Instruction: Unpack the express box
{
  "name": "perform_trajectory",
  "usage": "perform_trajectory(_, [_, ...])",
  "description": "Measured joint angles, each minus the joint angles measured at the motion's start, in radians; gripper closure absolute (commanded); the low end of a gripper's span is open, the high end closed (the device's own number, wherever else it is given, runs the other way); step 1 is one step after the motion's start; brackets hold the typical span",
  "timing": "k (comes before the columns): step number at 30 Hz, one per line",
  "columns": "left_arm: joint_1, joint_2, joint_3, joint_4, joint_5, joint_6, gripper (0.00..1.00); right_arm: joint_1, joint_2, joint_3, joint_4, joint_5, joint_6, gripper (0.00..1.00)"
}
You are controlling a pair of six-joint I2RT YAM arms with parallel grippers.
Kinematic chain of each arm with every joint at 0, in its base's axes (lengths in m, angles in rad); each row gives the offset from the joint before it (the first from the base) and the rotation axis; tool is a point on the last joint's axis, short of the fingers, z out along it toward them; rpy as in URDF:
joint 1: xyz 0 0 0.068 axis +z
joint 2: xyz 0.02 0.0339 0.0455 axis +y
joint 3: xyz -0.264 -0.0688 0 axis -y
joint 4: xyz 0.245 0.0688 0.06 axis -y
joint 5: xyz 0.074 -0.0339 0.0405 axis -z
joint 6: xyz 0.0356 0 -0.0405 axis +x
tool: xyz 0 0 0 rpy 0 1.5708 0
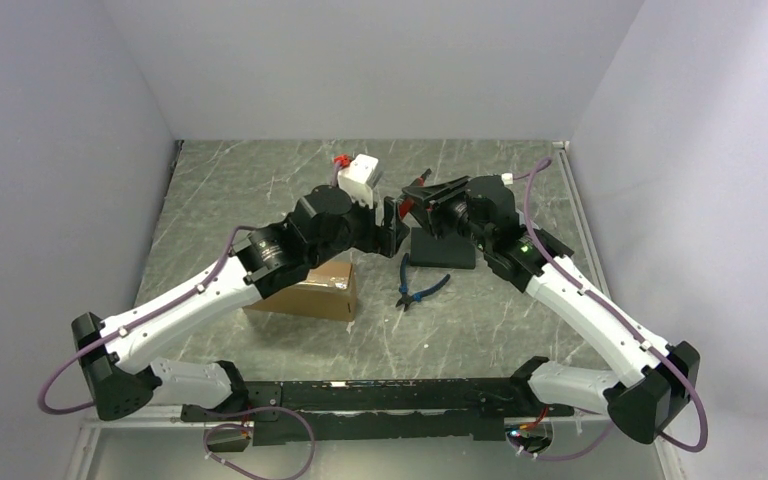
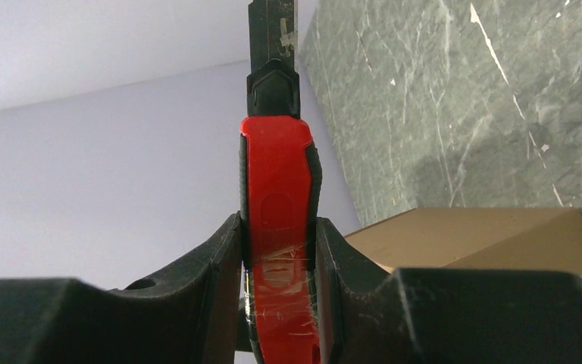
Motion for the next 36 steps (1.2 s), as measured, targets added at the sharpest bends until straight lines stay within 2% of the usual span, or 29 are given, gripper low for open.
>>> perform_trajectory(5, [0.000,0.046,0.034,0.003,-0.024,-0.004,0.31,0.008,-0.005,0.000,-0.001,-0.007,0.002,1.00])
perform_trajectory(7, [0.000,0.060,0.037,0.009,-0.026,-0.004,0.39,0.014,-0.007,0.000,-0.008,-0.007,0.002,1.00])
perform_trajectory(9, [0.000,0.069,0.037,0.013,-0.026,-0.006,0.52,0.018,-0.010,0.000,-0.018,-0.007,0.002,1.00])
perform_trajectory(11, [0.000,0.082,0.043,0.012,-0.026,-0.004,0.73,0.024,-0.012,0.000,-0.033,-0.006,0.002,1.00])
perform_trajectory(12, [0.000,0.090,0.051,0.010,-0.025,-0.004,0.82,0.026,-0.013,0.000,-0.039,-0.005,0.001,0.95])
perform_trajectory(14, [-0.002,0.102,0.064,0.005,-0.026,-0.013,0.96,0.028,-0.017,0.000,-0.046,0.005,0.001,0.68])
perform_trajectory(15, [-0.003,0.103,0.065,0.011,-0.024,-0.023,1.00,0.027,-0.021,0.000,-0.048,0.005,-0.002,0.51])
perform_trajectory(16, [-0.003,0.103,0.066,0.017,-0.020,-0.034,1.00,0.027,-0.027,0.000,-0.047,0.010,-0.008,0.36])
perform_trajectory(18, [-0.006,0.100,0.068,0.011,-0.023,-0.032,1.00,0.027,-0.041,0.000,-0.040,0.026,-0.053,0.17])
perform_trajectory(22, [0.009,0.088,0.068,-0.046,-0.016,-0.031,1.00,0.027,-0.098,-0.018,-0.023,0.071,-0.309,0.03])
perform_trajectory(23, [0.022,0.080,0.069,-0.069,0.002,-0.029,1.00,0.026,-0.119,-0.033,-0.009,0.079,-0.402,0.01])
perform_trajectory(30, [0.112,-0.005,0.130,-0.265,0.150,0.026,1.00,0.026,-0.297,-0.127,-0.028,0.090,-1.024,0.00])
perform_trajectory(32, [0.117,-0.037,0.148,-0.313,0.214,0.066,1.00,0.024,-0.332,-0.126,-0.040,0.043,-1.152,0.00])
perform_trajectory(36, [0.116,-0.086,0.183,-0.417,0.373,0.163,1.00,0.022,-0.332,-0.048,-0.105,-0.196,-1.388,0.01])
